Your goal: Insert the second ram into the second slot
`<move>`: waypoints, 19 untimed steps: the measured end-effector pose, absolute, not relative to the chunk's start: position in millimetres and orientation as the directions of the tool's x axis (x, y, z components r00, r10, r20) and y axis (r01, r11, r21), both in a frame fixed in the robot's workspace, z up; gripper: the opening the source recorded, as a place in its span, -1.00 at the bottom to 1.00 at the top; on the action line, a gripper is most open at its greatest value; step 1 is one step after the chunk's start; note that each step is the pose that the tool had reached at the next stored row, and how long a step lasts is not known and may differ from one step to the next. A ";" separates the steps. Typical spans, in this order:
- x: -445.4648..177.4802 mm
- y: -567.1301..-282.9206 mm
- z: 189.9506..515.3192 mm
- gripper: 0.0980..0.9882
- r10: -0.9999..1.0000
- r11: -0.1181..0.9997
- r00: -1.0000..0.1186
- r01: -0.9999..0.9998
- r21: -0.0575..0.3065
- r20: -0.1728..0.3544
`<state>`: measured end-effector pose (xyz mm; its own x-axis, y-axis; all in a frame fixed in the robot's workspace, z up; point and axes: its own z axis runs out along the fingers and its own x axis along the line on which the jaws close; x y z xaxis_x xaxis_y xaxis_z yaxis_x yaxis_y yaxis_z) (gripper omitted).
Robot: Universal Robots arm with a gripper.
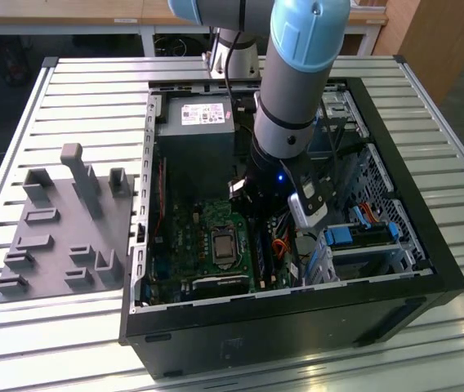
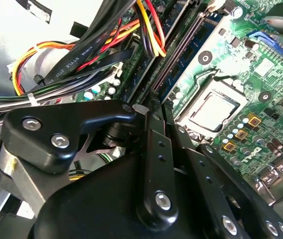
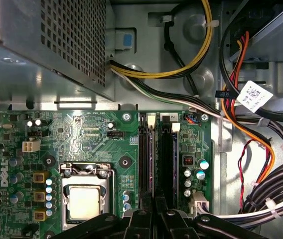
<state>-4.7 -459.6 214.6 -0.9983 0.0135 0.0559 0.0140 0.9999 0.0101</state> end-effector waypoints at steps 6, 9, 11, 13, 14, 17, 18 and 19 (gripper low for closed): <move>-4.7 -459.6 212.7 -0.91 0.013 1.000 -0.998 0.014 0.010 0.056; -4.7 -459.6 210.1 -0.91 0.014 1.000 -0.998 0.014 0.010 0.056; -4.7 -459.6 209.7 -0.91 0.014 1.000 -0.998 0.014 0.010 0.056; -4.7 -459.6 209.7 -0.91 0.014 1.000 -0.998 0.014 0.010 0.056; -4.7 -459.6 209.7 -0.91 0.013 1.000 -0.998 0.014 0.010 0.056; -4.7 -459.6 209.5 -0.91 0.013 1.000 -0.998 0.014 0.010 0.056; -4.7 -459.6 209.5 -0.91 0.014 1.000 -0.998 0.014 0.010 0.056; -4.7 -459.6 209.5 -0.91 0.013 1.000 -0.998 0.014 0.010 0.056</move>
